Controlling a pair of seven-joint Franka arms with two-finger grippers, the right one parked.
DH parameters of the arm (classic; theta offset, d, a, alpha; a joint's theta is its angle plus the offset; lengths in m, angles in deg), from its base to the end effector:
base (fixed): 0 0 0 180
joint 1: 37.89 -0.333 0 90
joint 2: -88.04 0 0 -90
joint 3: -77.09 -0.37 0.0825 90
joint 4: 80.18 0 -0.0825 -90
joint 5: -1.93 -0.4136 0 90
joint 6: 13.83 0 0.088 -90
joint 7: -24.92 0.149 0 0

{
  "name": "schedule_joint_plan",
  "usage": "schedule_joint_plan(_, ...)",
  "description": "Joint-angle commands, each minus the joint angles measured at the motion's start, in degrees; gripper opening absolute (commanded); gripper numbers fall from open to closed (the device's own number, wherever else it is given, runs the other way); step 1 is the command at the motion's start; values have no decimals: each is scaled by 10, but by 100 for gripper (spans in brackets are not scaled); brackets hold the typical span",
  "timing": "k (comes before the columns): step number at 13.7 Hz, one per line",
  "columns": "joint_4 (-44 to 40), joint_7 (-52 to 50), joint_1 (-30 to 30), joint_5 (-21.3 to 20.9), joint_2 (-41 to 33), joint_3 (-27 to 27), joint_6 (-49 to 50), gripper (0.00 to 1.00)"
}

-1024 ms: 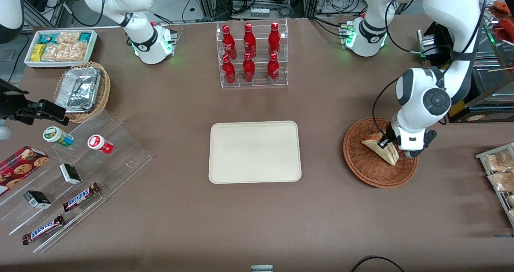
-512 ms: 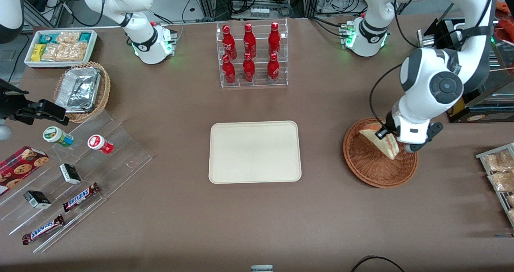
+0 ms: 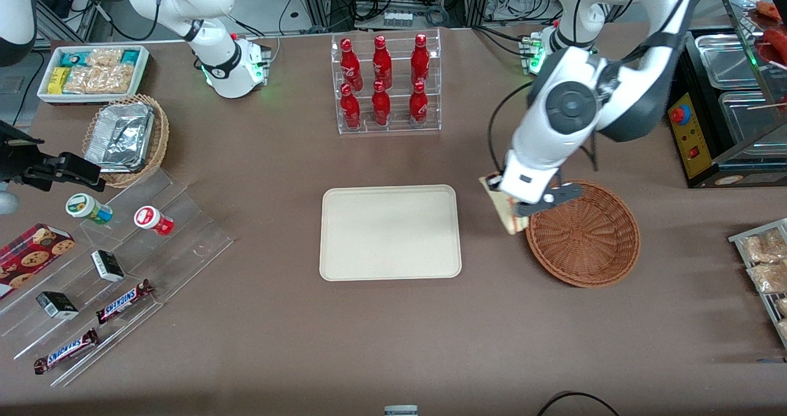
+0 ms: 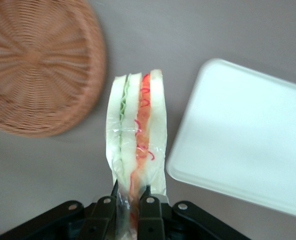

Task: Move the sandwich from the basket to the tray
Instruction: 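Carry the sandwich with the left gripper over the cream tray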

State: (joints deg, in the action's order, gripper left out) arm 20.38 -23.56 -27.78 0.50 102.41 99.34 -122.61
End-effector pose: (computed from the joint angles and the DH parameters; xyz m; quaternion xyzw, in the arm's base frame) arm 0.5602 -0.3329 0.4249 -0.9887 -0.1389 0.0567 0.0015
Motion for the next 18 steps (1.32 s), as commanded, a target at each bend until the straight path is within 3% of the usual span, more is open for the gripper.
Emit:
schedule_joint_plan(1, -104, -4, 73, -17, 105, 0, 12, 4)
schedule_joint_plan(7, -152, -13, 180, -123, 241, -2, -49, 4)
schedule_joint_plan(13, -165, -32, 195, -141, 295, -7, -116, 4)
schedule_joint_plan(18, -212, -55, 198, -149, 326, -19, -117, 4)
